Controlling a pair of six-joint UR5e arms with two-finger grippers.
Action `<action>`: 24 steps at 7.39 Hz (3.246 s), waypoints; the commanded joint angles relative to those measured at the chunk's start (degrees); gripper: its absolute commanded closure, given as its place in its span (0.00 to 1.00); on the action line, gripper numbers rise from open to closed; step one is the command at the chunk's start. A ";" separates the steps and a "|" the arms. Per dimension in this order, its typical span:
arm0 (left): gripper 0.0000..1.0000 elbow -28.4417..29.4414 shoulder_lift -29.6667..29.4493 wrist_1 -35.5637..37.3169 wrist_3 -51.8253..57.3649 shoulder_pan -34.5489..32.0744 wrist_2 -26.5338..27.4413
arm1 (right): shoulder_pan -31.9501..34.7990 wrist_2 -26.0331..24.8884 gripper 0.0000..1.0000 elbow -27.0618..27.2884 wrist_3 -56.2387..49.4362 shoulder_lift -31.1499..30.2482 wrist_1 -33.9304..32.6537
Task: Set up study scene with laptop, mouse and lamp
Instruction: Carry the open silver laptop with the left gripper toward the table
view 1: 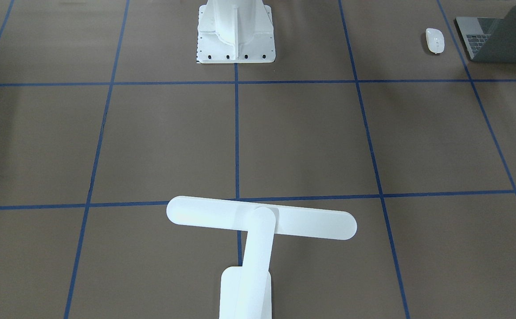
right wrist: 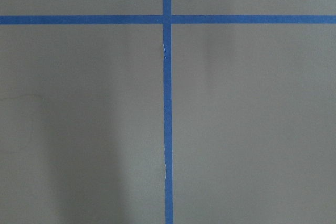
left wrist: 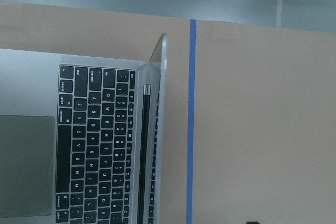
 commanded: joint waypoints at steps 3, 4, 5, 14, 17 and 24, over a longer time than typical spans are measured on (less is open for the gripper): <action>0.09 2.07 0.78 -1.17 0.31 0.00 0.51 | -0.33 -0.02 0.00 0.00 0.00 0.00 0.08; 0.14 2.68 0.78 -1.26 0.05 0.09 0.42 | -0.33 -0.02 0.00 0.00 0.00 0.00 -0.01; 0.31 2.86 0.87 -1.17 -0.30 0.09 0.42 | -0.33 -0.02 0.00 -0.09 0.00 0.00 -0.01; 1.00 1.90 -2.02 -1.08 -0.74 0.09 -4.32 | -0.33 0.06 0.00 -0.17 0.00 0.00 -0.01; 1.00 0.58 -4.83 -1.26 -3.54 0.26 -9.07 | -0.33 0.06 0.00 -0.17 0.00 0.00 -0.01; 1.00 0.05 -22.65 -1.26 -13.49 21.76 -16.11 | -0.33 0.06 0.00 -0.53 0.09 0.00 -0.01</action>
